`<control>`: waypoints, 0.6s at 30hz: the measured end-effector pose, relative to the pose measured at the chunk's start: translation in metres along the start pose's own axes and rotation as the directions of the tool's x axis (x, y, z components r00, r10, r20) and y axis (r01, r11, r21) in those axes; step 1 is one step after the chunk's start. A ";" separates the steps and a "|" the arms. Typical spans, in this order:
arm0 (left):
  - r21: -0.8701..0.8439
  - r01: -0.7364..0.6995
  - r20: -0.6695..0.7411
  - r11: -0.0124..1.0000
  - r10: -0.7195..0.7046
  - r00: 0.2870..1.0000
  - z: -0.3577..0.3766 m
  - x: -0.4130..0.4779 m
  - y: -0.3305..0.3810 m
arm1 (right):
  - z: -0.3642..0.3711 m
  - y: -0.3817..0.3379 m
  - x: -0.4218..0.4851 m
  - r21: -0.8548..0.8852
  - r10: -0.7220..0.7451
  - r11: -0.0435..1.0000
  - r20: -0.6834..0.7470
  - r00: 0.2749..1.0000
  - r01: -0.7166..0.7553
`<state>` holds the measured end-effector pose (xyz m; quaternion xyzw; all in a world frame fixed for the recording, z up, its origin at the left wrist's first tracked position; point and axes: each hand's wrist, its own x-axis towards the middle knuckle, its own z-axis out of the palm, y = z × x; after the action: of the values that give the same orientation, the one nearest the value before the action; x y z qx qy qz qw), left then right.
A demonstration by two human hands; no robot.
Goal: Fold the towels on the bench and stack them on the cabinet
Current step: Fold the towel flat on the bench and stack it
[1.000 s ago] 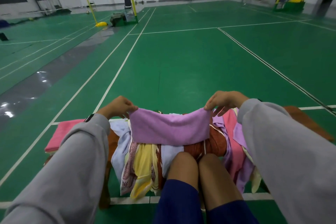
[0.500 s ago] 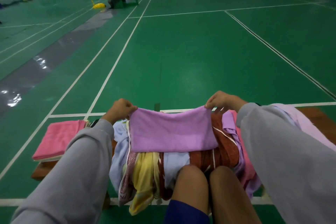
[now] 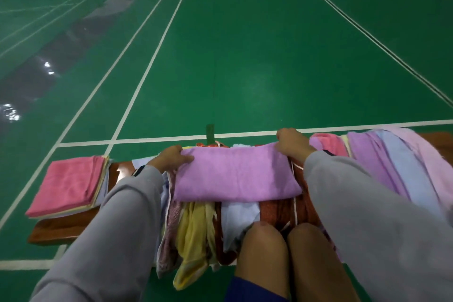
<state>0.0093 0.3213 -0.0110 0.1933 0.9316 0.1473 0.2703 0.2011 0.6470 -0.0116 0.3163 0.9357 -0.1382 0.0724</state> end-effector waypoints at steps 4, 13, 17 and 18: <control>-0.078 0.076 0.017 0.994 -0.075 0.997 0.004 0.004 -0.003 | 0.007 -0.047 -0.009 -0.063 -0.136 0.989 -0.031 0.990 0.134; -0.499 0.275 0.292 0.822 -0.140 0.946 0.012 -0.017 -0.008 | 0.042 -0.151 -0.049 0.408 -0.291 0.888 0.144 0.946 0.211; -0.605 0.323 0.334 0.728 -0.137 0.933 0.017 -0.025 -0.007 | 0.061 -0.179 -0.072 0.597 -0.349 0.779 0.163 0.923 0.190; -0.586 0.346 0.369 0.732 -0.139 0.919 0.015 -0.029 -0.002 | 0.065 -0.183 -0.074 0.625 -0.367 0.757 0.163 0.916 0.192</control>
<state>0.0397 0.3088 -0.0105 -0.0153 0.7897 0.3881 0.4750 0.1509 0.4456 -0.0182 0.1556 0.8615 -0.4772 0.0771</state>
